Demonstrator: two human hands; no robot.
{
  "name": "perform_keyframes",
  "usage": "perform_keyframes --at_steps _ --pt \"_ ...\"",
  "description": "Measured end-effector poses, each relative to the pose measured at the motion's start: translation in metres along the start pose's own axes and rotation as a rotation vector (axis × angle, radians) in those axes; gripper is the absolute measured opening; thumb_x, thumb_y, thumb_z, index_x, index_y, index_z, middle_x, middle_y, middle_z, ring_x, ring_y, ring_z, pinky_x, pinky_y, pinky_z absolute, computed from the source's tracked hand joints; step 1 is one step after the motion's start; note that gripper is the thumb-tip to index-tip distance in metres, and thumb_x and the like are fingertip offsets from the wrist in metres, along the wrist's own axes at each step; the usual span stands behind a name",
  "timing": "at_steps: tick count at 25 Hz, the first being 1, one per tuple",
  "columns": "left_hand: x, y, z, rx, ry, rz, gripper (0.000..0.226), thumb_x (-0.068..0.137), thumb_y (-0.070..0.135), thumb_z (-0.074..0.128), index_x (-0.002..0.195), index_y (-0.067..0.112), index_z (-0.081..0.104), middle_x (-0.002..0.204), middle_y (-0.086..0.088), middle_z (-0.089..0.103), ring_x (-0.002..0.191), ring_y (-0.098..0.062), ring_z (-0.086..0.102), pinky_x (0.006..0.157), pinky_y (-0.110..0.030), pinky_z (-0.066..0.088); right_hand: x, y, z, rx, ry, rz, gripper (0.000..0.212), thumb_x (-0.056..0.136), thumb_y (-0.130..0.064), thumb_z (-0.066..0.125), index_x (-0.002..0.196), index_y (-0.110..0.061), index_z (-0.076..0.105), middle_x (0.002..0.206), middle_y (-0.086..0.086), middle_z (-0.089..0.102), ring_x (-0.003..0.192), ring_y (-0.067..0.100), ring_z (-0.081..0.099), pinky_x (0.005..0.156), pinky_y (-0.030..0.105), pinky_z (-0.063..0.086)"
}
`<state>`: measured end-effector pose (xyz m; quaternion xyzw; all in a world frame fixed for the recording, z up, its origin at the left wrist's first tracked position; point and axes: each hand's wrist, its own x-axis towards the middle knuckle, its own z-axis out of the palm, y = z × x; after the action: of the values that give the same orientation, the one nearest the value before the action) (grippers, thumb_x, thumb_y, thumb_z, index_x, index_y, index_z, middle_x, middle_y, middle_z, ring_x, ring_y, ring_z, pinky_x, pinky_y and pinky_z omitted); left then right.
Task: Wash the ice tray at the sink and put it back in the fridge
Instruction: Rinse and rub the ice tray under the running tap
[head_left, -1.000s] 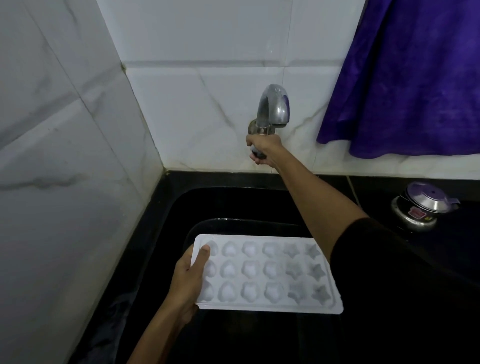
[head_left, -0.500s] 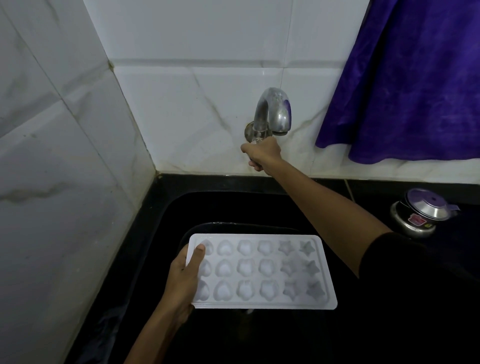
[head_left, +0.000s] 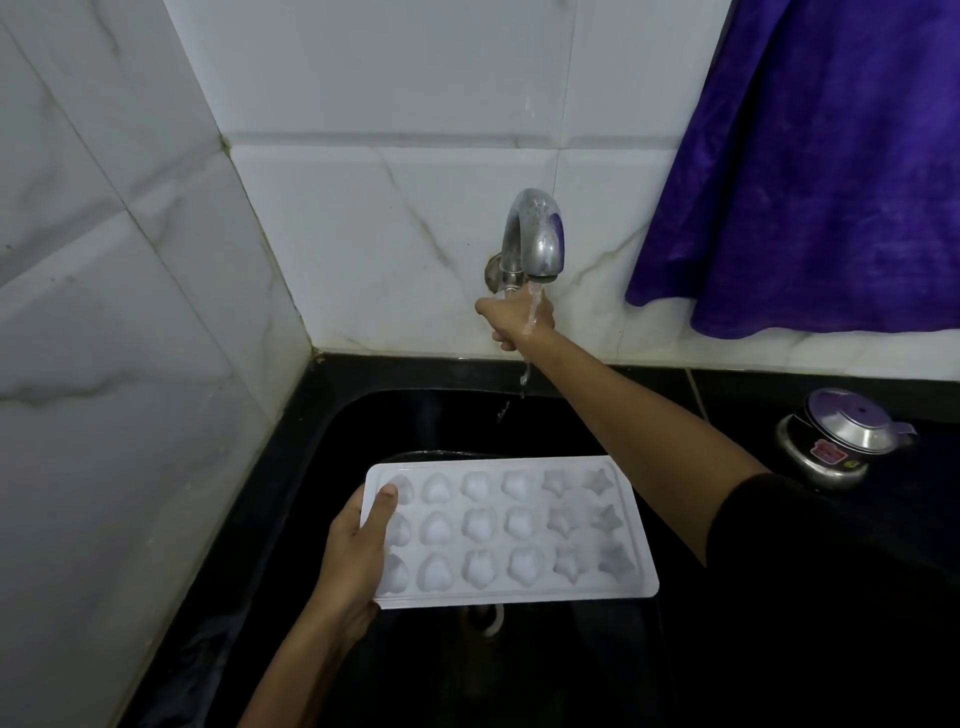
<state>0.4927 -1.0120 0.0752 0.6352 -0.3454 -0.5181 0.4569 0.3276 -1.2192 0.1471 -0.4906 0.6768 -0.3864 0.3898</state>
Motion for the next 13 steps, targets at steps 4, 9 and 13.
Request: perform_keyframes --at_steps 4,9,13 --pt "0.002 0.002 0.0 -0.002 0.018 0.006 0.019 0.094 0.035 0.047 0.092 0.03 0.065 0.094 -0.003 0.067 0.082 -0.017 0.065 0.057 -0.029 0.05 -0.02 0.004 -0.04 0.026 -0.433 0.062 0.056 0.086 -0.048 0.059 0.126 -0.011 0.047 0.123 0.004 0.054 0.114 0.017 0.046 0.103 0.036 0.038" --pt "0.008 0.004 0.002 -0.019 0.08 0.014 0.021 0.095 0.038 0.044 0.099 0.028 0.063 0.091 0.004 0.064 0.081 -0.009 0.061 0.053 -0.024 0.046 -0.135 0.095 -0.052 -0.48 -0.082 -0.31 0.073 0.094 -0.054 0.027 0.149 -0.011 0.005 0.158 0.005 -0.002 0.144 0.018 -0.01 0.113 0.028 -0.003" --pt "0.013 0.004 0.003 -0.019 0.126 0.032 0.026 0.096 0.036 0.042 0.108 0.023 0.061 0.094 0.003 0.063 0.082 -0.012 0.061 0.055 -0.026 0.045 -0.21 0.139 -0.03 -0.836 -0.153 -0.376 0.089 0.08 -0.074 0.0 0.142 -0.015 -0.022 0.149 0.001 -0.03 0.138 0.012 -0.031 0.107 0.024 -0.025"
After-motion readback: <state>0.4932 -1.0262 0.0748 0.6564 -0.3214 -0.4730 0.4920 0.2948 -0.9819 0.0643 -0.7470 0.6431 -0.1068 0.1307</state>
